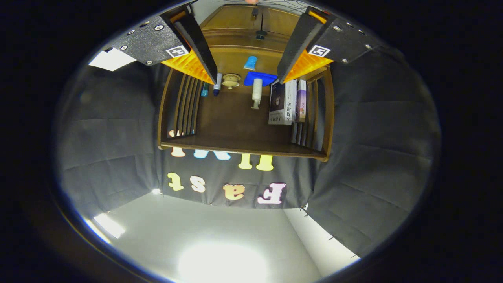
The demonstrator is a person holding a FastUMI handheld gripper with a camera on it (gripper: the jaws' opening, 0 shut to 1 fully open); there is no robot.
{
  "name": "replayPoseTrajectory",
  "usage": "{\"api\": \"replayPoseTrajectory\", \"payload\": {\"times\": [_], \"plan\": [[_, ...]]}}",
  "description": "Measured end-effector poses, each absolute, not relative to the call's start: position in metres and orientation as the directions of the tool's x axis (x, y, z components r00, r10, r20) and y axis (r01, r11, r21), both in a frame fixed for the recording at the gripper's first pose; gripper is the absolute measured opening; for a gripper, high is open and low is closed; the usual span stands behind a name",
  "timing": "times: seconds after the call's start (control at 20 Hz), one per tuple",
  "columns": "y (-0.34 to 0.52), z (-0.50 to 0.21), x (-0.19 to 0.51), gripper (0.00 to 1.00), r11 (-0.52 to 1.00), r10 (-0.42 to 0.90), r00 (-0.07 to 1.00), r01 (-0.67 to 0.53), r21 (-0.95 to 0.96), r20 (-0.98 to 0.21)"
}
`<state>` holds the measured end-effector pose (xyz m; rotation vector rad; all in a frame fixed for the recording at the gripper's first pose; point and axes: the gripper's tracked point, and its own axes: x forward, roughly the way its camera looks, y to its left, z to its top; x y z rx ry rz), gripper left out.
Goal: Pull open the drawer, take out the items inside it, and place them on the countertop above the cabinet.
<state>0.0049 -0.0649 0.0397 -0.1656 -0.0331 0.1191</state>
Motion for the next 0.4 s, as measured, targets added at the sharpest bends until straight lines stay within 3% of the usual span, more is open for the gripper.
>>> {"api": "replayPoseTrajectory", "payload": {"times": [0.15, 0.4], "plan": [[-0.047, 0.027, 0.006, 0.95, 0.972, 0.188, 0.982, -0.187, -0.144, -0.01], [-0.041, 0.015, 0.011, 0.95, 0.962, 0.191, 0.981, -0.194, -0.191, -0.037]]}}
